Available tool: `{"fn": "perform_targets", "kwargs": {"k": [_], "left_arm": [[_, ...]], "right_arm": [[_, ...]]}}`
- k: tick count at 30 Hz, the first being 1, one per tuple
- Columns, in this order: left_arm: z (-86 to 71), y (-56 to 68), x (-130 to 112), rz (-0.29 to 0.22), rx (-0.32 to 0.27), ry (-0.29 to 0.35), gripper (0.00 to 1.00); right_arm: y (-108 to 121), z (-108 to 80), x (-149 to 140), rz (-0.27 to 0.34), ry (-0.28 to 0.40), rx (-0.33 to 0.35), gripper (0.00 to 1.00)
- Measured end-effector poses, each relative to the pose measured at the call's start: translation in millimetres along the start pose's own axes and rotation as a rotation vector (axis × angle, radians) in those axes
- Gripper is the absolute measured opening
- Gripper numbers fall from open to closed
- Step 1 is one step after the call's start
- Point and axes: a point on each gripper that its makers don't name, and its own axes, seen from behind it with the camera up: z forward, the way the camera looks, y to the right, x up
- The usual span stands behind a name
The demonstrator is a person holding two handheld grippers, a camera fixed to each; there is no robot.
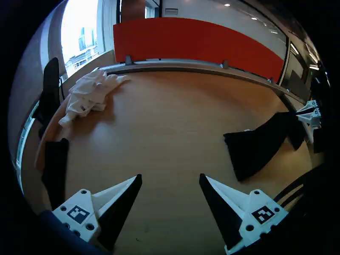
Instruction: Fold towel
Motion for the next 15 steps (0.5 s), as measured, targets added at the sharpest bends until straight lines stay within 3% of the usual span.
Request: {"fn": "perform_targets", "kwargs": {"k": [15], "left_arm": [[-2.4,-1.3,0,-0.005,0.002,0.003,1.0]], "right_arm": [[-10,6.9,9,-0.028,0.012,0.022,0.04]]}}
